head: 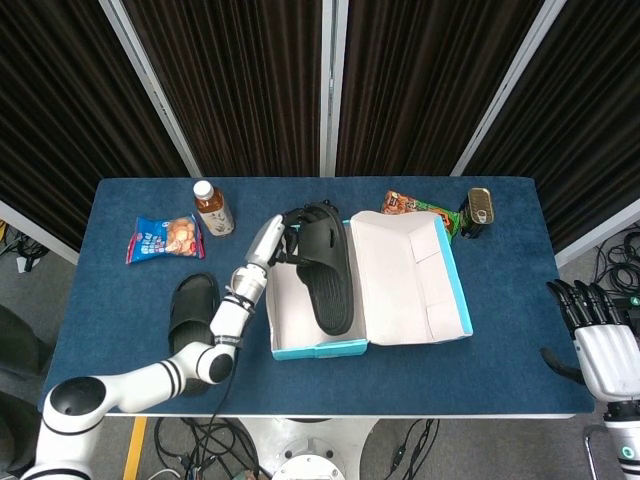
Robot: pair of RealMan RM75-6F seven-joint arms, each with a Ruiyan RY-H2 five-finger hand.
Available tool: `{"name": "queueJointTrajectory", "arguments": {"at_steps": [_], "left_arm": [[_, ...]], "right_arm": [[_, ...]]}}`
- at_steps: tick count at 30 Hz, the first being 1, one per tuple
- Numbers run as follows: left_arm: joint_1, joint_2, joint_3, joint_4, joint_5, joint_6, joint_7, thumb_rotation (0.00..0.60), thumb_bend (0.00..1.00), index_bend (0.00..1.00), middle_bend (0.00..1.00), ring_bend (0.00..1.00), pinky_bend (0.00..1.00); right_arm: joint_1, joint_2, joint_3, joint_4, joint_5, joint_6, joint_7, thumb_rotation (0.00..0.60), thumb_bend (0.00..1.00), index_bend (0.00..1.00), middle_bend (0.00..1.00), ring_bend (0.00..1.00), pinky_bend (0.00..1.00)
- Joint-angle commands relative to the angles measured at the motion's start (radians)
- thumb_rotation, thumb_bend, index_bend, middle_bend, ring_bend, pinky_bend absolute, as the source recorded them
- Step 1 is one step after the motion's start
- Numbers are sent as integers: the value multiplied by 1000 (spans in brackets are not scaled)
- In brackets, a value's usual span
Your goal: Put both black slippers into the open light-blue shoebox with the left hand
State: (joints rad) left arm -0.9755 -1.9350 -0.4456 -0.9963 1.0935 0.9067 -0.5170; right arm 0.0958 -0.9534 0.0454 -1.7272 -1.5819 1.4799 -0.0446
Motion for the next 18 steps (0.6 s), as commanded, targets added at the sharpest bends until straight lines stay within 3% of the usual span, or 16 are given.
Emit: {"name": "queueJointTrajectory", "arguments": {"at_steps": [1, 8, 18], "left_arm": [[-19, -74, 4, 101, 34, 32, -45, 600, 38, 482, 510, 728, 712], [-37, -161, 13, 246, 70, 30, -128, 600, 39, 482, 513, 728, 703], [-55, -233, 14, 336, 83, -13, -191, 600, 39, 482, 513, 728, 676]], "right_arm": [[-1, 1, 0, -1, 1, 1, -2, 600, 117, 0, 88, 0, 61], [-7, 6, 0, -9, 10, 7, -8, 600, 118, 0, 88, 0, 63], [-10, 8, 0, -18, 11, 8, -18, 600, 118, 0, 88, 0, 63]]}}
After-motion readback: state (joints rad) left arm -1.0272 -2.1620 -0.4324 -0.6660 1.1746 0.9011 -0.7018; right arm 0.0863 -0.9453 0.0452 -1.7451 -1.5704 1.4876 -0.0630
